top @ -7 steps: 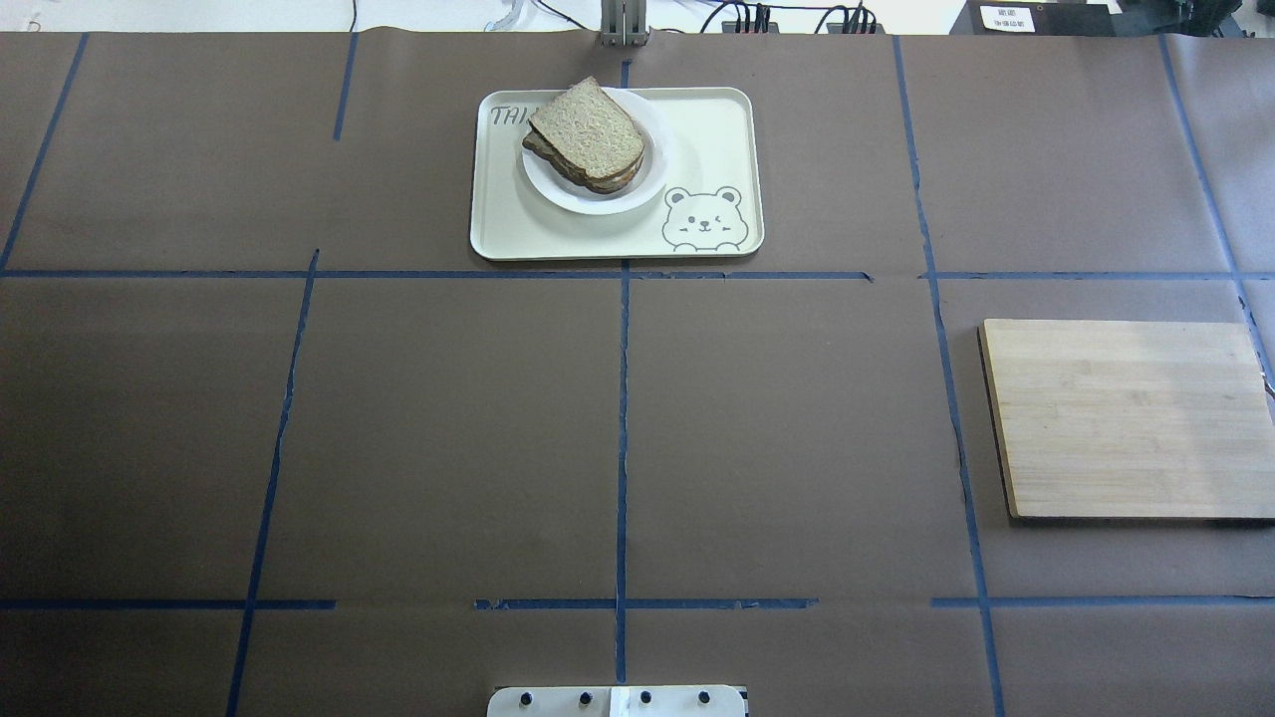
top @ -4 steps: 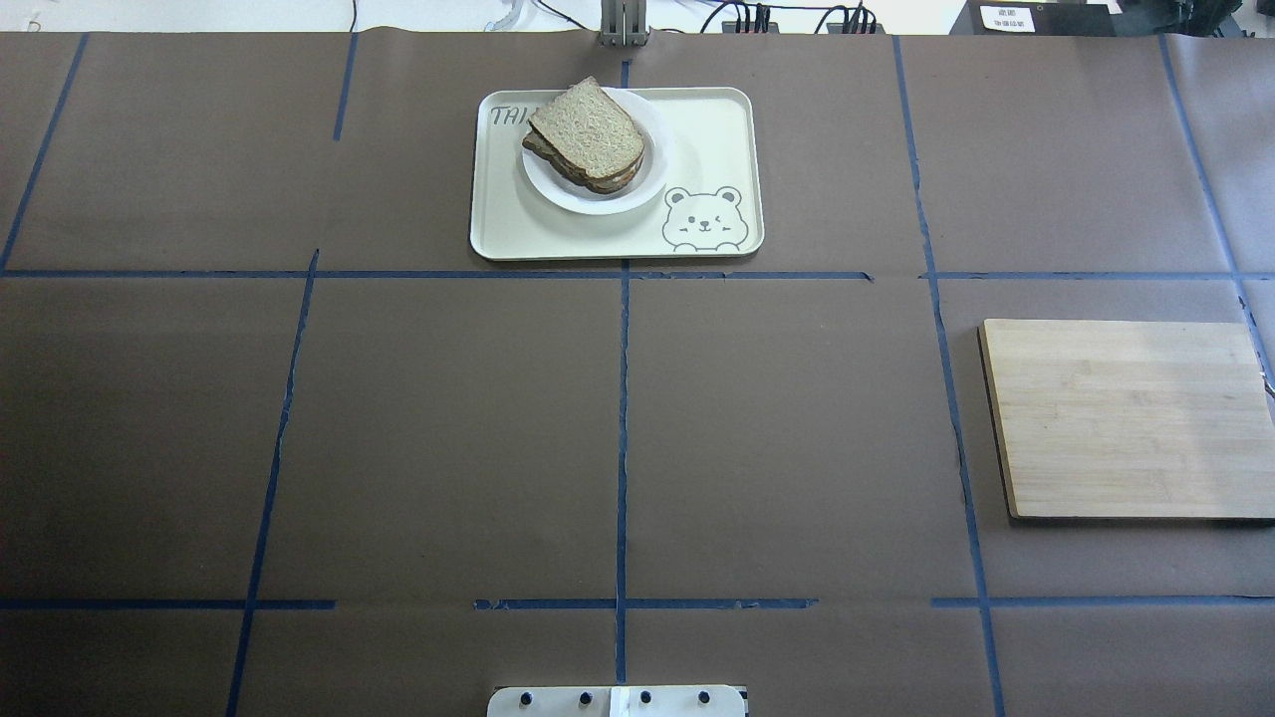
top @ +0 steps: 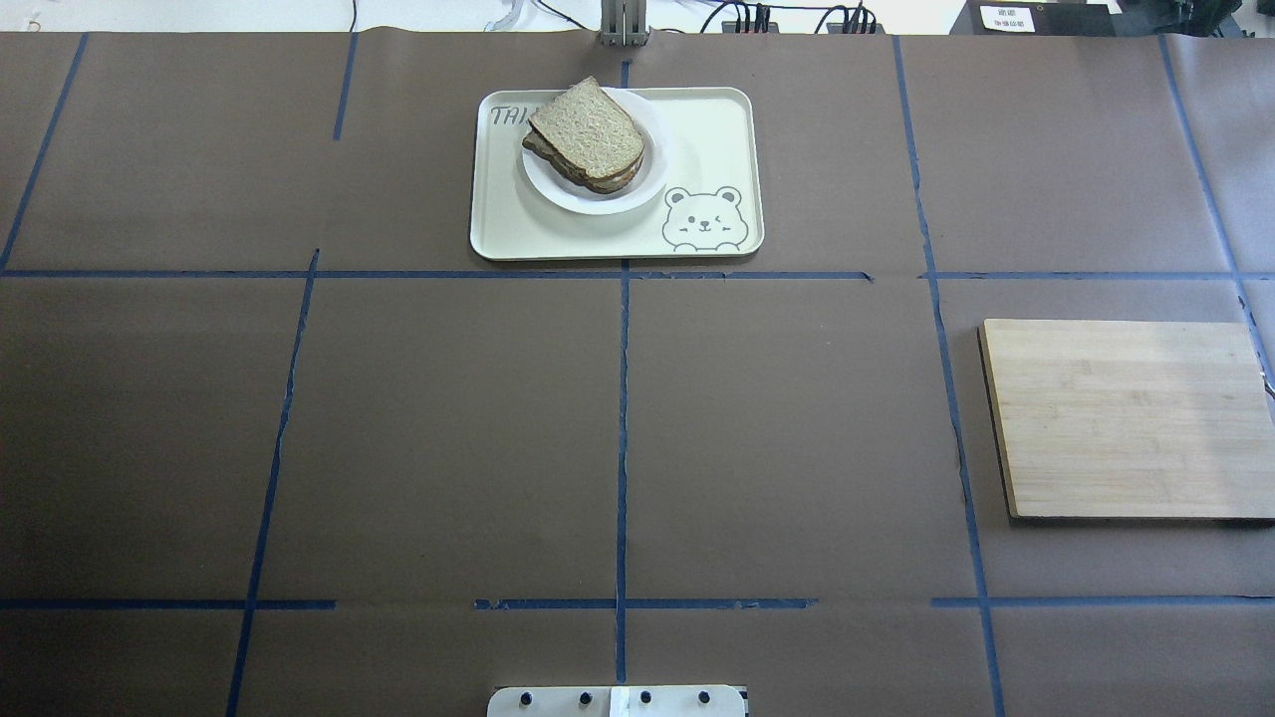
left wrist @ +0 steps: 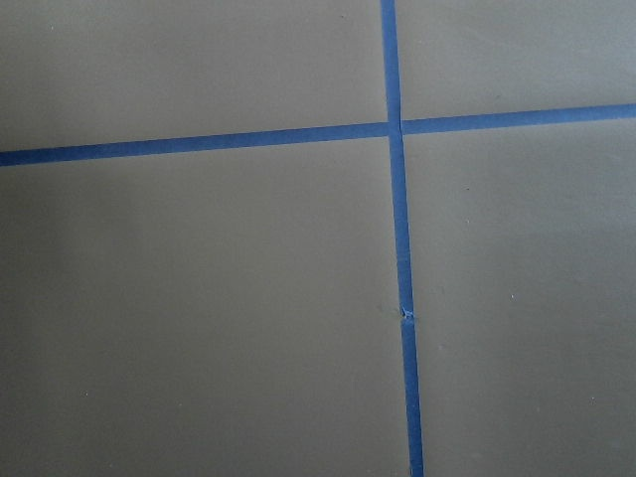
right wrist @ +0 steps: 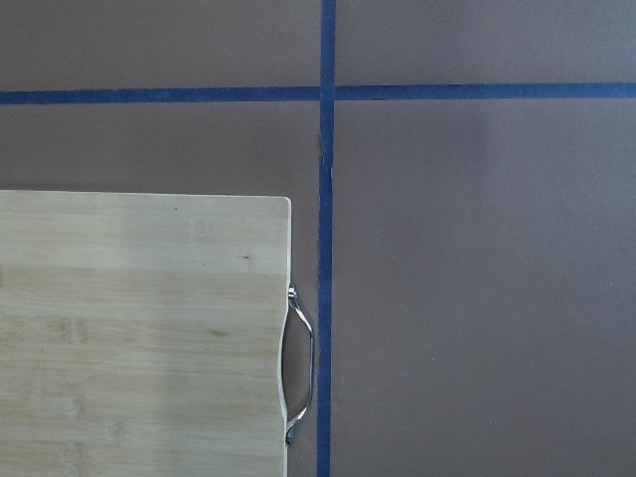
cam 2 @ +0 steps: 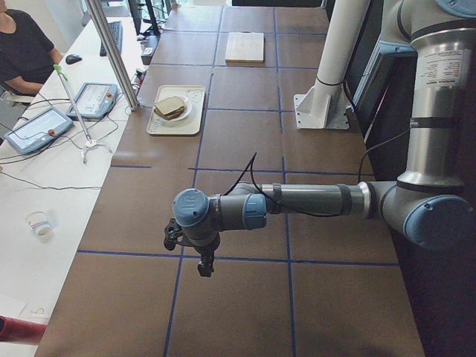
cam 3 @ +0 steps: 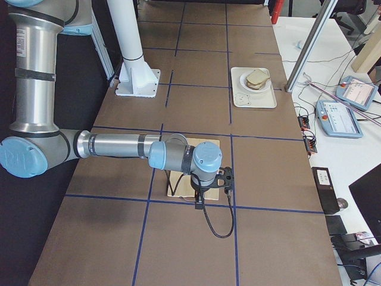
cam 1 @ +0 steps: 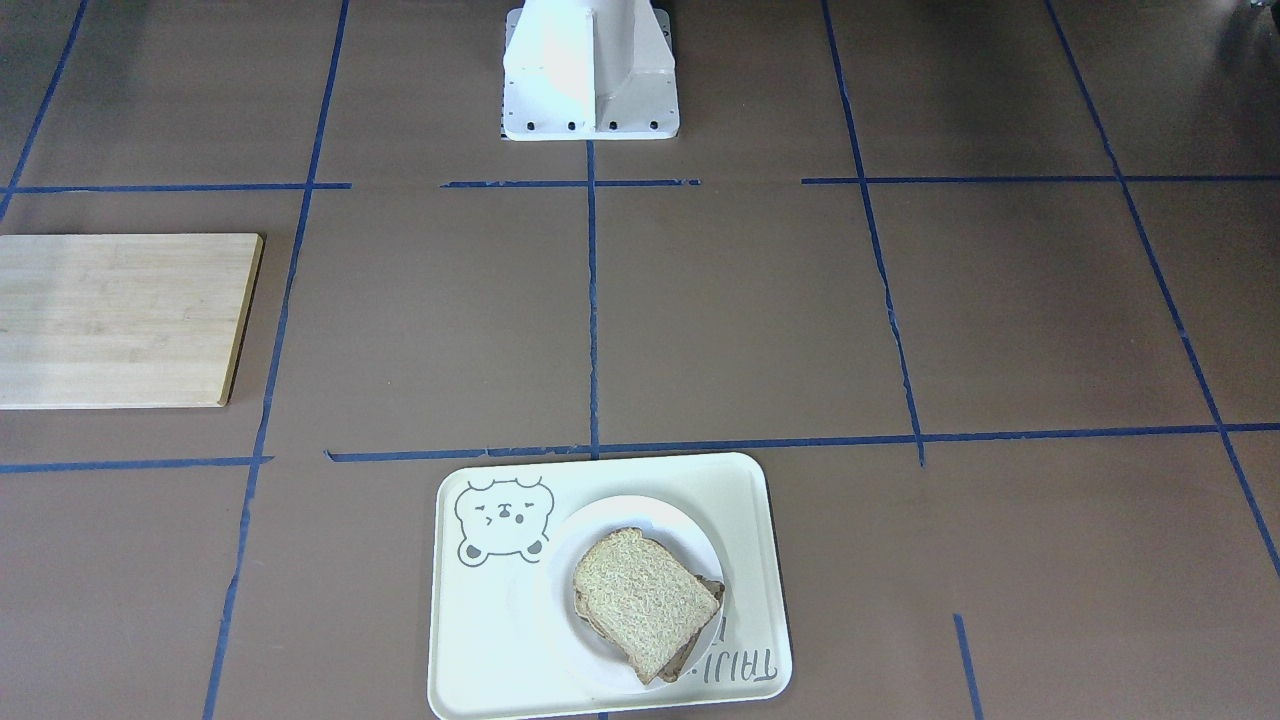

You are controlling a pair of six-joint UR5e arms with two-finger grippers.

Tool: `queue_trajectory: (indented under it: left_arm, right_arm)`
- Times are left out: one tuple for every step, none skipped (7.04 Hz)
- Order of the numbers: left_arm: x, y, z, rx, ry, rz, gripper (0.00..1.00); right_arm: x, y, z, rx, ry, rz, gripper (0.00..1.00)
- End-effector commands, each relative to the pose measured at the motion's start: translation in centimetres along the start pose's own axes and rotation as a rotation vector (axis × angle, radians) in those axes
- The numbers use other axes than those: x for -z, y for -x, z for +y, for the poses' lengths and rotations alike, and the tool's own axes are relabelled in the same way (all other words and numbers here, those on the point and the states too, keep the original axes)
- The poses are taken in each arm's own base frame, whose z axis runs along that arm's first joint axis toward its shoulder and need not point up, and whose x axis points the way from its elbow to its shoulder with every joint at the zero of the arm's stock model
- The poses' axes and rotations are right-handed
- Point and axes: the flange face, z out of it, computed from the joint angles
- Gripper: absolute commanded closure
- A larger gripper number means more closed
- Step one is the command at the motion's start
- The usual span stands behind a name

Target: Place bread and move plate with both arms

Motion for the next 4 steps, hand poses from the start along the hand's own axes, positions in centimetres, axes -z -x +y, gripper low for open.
queue_trajectory:
  left_arm:
    - [0.02, -0.11, -0.12, -0.001, 0.000, 0.000, 0.00]
    - [0.07, -0.06, -0.10, -0.001, -0.001, 0.000, 0.00]
    - [0.08, -0.16, -0.20, -0.002, -0.001, 0.000, 0.00]
    - [0.14, -0.12, -0.19, -0.003, -0.003, -0.001, 0.00]
  right_arm:
    - [-0.13, -0.64, 0.38, -0.013, 0.002, -0.001, 0.00]
    - [-0.02, -0.62, 0.38, -0.011, -0.001, -0.001, 0.00]
    - [0.03, -0.76, 0.41, -0.015, -0.003, -0.001, 0.00]
    - [0.17, -0.81, 0.44, -0.016, -0.006, 0.000, 0.00]
